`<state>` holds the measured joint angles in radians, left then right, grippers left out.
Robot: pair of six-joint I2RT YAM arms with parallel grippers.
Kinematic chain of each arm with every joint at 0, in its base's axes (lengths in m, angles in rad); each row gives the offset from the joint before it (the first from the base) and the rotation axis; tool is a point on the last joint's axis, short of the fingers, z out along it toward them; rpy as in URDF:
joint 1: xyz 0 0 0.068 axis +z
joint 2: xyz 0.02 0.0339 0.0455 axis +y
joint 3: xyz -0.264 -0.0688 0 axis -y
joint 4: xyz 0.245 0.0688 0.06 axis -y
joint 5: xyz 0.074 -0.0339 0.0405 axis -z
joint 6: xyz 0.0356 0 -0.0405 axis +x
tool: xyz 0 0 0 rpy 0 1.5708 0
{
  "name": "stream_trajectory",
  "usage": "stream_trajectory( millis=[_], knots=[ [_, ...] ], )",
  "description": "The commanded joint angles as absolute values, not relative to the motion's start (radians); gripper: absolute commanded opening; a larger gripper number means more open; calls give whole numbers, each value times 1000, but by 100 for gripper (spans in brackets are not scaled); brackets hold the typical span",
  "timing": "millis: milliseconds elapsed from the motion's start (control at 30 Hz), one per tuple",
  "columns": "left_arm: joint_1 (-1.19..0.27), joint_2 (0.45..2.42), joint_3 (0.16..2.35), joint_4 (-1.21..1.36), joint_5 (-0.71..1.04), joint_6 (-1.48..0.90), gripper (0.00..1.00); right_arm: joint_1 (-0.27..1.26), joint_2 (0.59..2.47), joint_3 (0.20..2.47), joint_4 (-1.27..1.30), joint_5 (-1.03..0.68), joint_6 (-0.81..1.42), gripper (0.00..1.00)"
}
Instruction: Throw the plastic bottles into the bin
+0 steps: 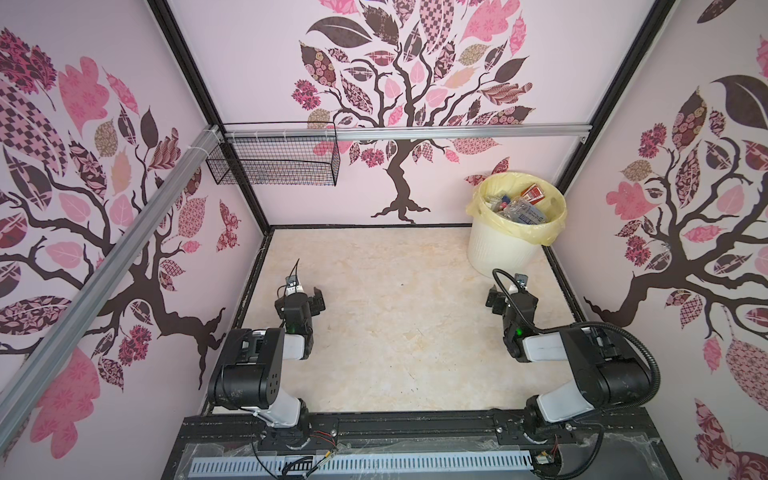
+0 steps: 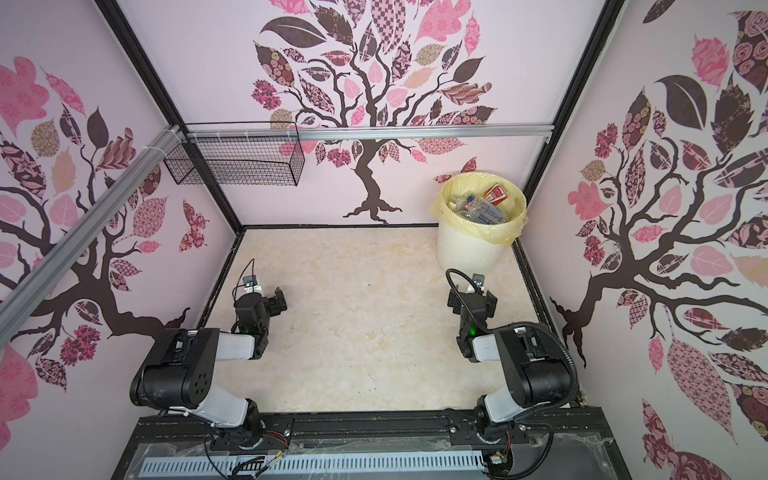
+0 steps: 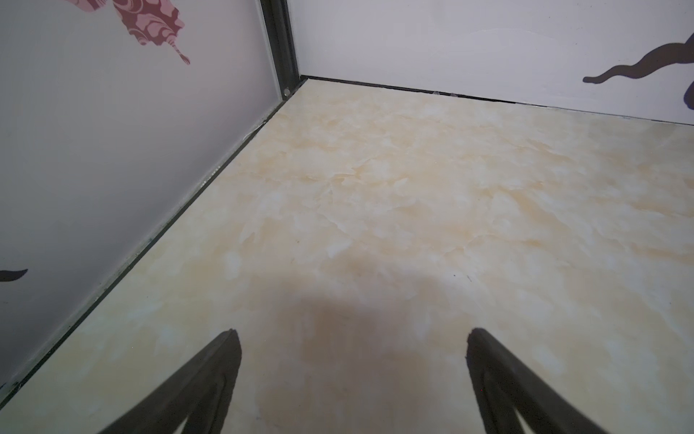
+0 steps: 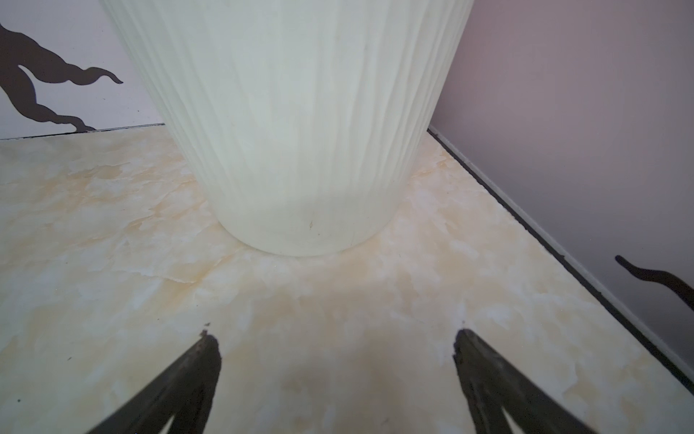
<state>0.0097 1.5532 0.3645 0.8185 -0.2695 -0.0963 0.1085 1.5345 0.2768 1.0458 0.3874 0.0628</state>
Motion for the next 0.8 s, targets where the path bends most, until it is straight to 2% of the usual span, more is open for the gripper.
stream_trajectory(
  millis=[0, 133, 767],
  knots=[
    [12, 1572, 352, 959, -229, -79, 97, 85, 1595, 254, 1277, 349, 72, 99],
    [10, 1560, 364, 908, -241, -78, 97, 86, 1549, 282, 1147, 339, 79, 99],
    [8, 1551, 368, 890, -244, -80, 97, 86, 1552, 279, 1158, 332, 72, 100]
  ],
)
